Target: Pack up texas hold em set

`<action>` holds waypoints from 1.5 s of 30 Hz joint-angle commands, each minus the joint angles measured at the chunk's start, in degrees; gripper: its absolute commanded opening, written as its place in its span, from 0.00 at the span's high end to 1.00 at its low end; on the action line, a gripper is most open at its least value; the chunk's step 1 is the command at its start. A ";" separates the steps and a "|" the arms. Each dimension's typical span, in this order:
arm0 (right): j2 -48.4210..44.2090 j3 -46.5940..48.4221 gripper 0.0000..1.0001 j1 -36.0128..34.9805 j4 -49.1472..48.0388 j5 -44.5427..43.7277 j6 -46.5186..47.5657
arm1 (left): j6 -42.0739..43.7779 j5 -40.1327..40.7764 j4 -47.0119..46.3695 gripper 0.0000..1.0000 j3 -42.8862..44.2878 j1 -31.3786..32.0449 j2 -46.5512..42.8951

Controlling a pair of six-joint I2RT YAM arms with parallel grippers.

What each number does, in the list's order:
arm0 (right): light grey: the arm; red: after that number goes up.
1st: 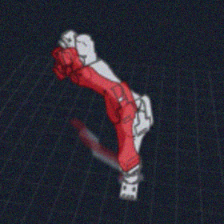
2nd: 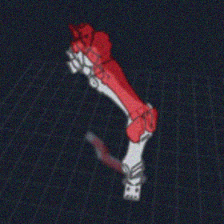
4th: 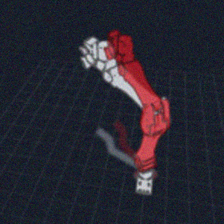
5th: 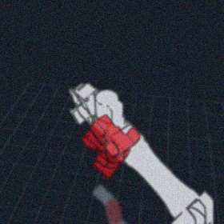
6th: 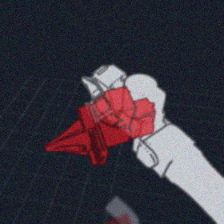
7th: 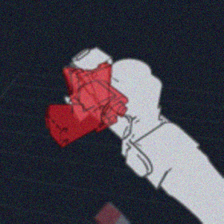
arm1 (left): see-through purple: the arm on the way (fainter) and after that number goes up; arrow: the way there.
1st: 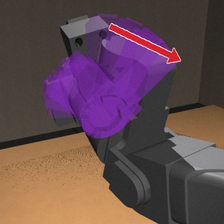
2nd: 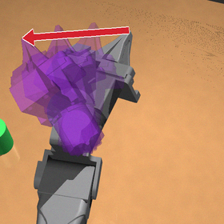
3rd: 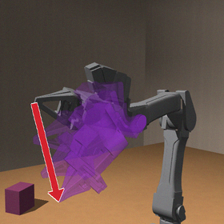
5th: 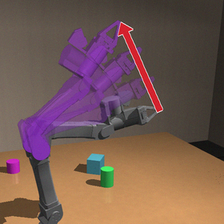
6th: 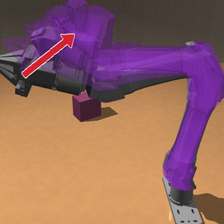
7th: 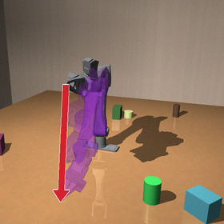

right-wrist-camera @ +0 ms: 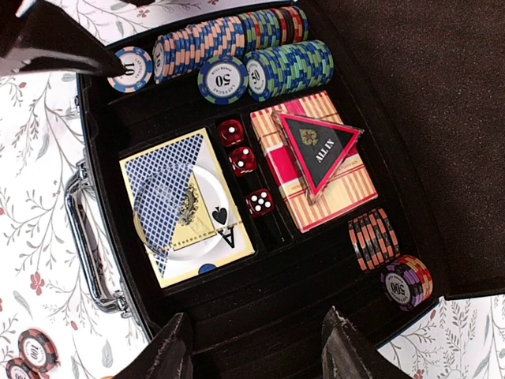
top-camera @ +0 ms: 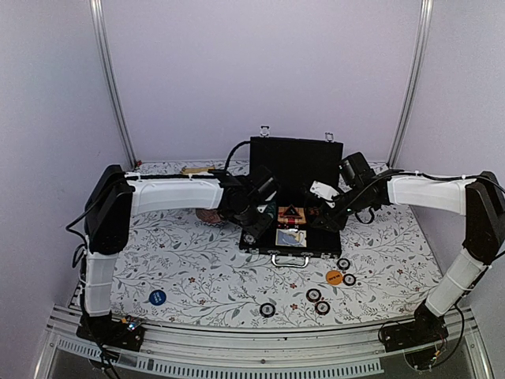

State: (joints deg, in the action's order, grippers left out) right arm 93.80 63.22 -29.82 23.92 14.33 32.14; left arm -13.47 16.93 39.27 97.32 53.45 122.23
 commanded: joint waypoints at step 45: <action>3.22 -0.71 0.43 0.20 0.85 2.27 1.17 | 5.56 -3.80 14.92 0.37 6.91 -6.50 10.60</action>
State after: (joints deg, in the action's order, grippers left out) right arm 95.61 62.57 -29.82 24.01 15.49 32.60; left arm -9.43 7.99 49.43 103.09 47.44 130.28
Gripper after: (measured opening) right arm 0.571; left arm 0.635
